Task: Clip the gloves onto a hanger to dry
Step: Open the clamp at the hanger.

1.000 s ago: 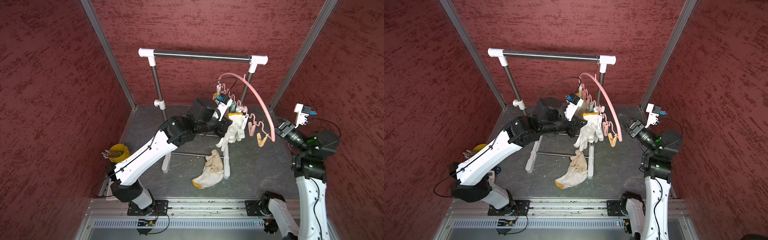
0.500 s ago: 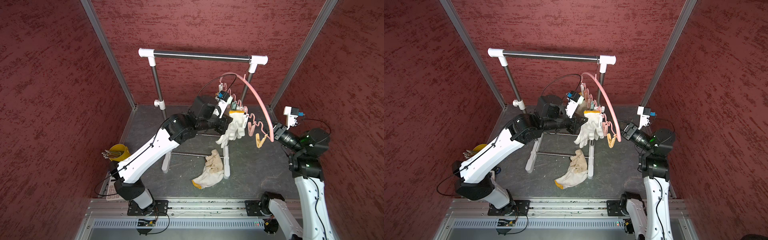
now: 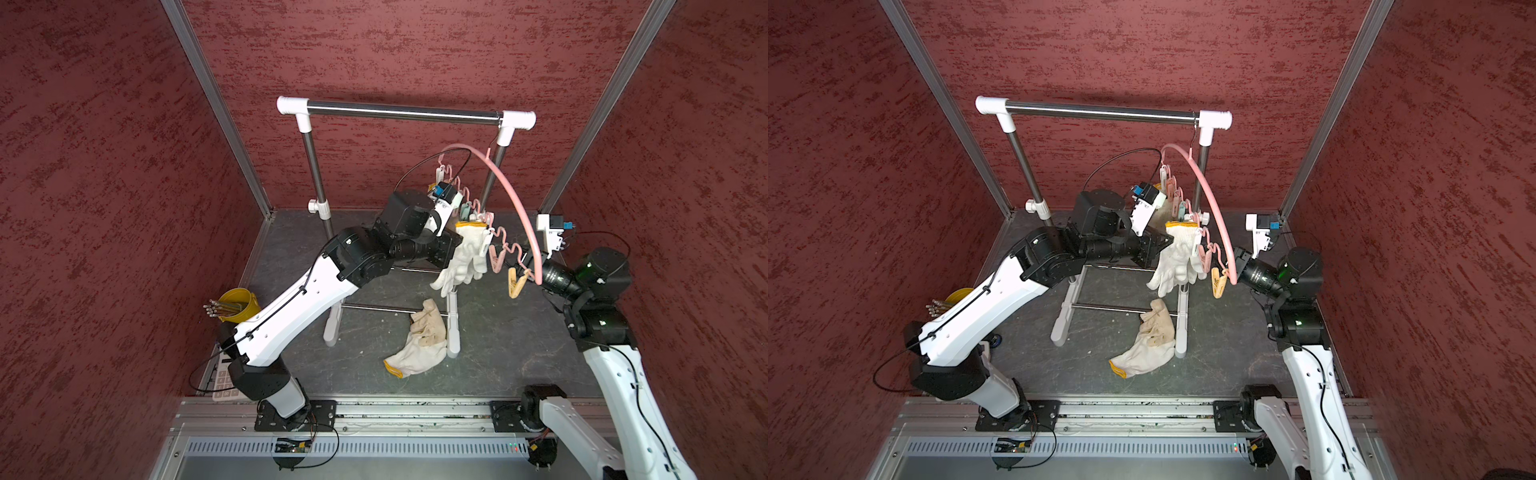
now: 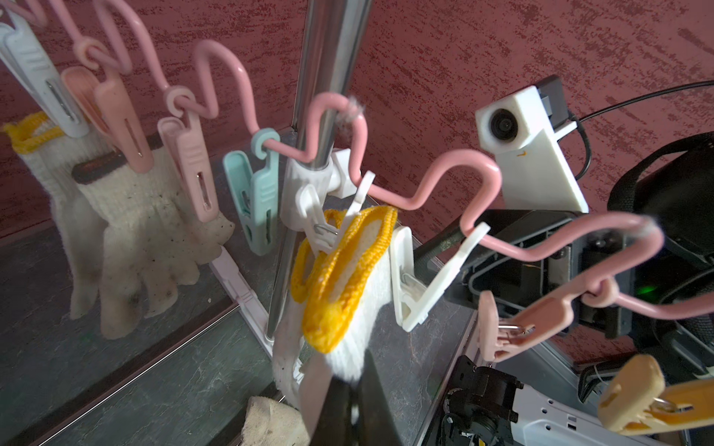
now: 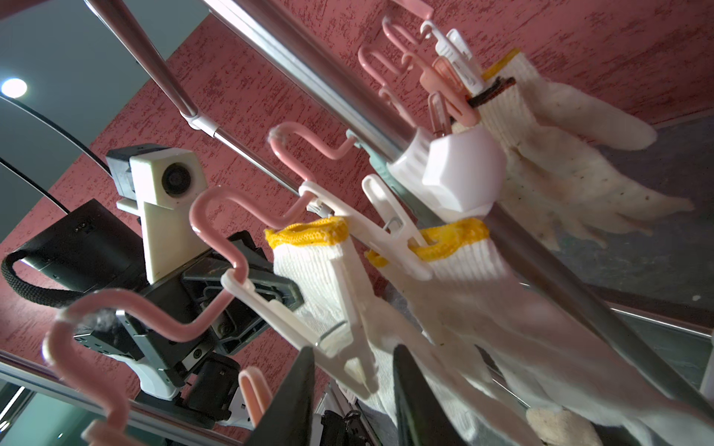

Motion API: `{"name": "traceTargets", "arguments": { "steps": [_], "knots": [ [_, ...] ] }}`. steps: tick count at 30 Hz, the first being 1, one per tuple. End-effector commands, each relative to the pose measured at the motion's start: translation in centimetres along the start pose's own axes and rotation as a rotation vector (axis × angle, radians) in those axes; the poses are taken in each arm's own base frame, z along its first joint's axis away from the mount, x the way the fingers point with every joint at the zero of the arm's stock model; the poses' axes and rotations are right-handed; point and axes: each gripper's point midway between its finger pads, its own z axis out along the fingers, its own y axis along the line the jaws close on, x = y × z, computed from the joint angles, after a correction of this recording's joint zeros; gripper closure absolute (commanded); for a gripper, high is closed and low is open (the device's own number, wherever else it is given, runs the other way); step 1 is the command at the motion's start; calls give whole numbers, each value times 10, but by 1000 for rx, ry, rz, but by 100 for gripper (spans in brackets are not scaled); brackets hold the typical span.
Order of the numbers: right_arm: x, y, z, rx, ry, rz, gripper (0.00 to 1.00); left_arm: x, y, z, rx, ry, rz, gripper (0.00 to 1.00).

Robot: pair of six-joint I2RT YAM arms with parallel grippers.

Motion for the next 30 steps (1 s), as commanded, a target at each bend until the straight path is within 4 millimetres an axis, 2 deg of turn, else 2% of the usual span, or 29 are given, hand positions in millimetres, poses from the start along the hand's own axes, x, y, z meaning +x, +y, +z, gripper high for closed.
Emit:
{"name": "traceTargets", "arguments": {
  "steps": [1, 9, 21, 30],
  "knots": [
    [-8, 22, 2, -27, -26, -65, 66, -4, 4, -12, -16, -18, -7, 100],
    [4, 30, 15, -38, 6, -76, 65, -6, 10, -19, -36, -30, -13, 100],
    [4, 21, 17, 25, 33, -173, 43, -13, 6, -20, -24, -33, -23, 100],
    [-2, 21, 21, 25, 27, -209, 39, -9, 8, -18, -32, -13, -26, 100]
  ]
}}
